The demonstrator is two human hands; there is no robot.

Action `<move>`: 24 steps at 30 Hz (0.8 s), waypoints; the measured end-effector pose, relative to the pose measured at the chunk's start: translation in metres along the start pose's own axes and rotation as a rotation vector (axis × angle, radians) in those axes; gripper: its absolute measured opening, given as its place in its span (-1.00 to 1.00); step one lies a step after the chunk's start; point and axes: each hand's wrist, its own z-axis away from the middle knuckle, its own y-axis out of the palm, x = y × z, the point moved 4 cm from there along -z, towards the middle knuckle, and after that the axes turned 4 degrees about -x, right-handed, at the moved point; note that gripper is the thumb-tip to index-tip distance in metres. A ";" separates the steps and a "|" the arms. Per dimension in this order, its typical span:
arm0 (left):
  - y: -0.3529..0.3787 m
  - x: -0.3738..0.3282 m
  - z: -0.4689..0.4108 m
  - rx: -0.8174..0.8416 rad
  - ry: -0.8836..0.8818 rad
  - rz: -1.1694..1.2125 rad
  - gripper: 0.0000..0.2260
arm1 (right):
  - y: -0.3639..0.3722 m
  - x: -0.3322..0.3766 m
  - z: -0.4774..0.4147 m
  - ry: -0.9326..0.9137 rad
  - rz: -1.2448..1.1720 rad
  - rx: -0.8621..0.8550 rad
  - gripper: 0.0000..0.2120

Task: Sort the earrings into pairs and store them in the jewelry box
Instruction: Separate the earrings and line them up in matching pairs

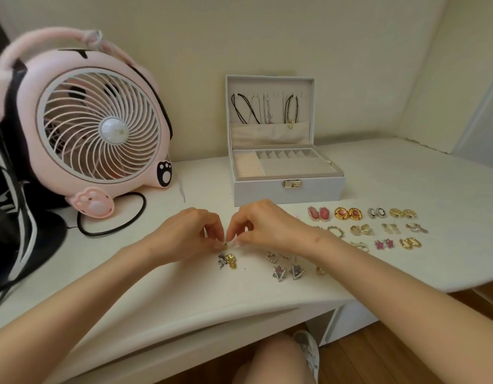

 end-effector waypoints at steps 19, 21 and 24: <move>0.002 0.002 0.000 -0.090 -0.015 -0.046 -0.92 | 0.009 0.017 0.008 0.050 -0.006 0.110 -0.90; 0.002 0.001 -0.001 -0.087 -0.003 -0.042 -0.94 | 0.006 0.017 0.008 0.051 -0.006 0.098 -0.90; 0.003 0.000 -0.002 -0.085 -0.009 -0.013 -0.92 | -0.005 0.010 0.007 0.085 -0.031 0.030 -0.91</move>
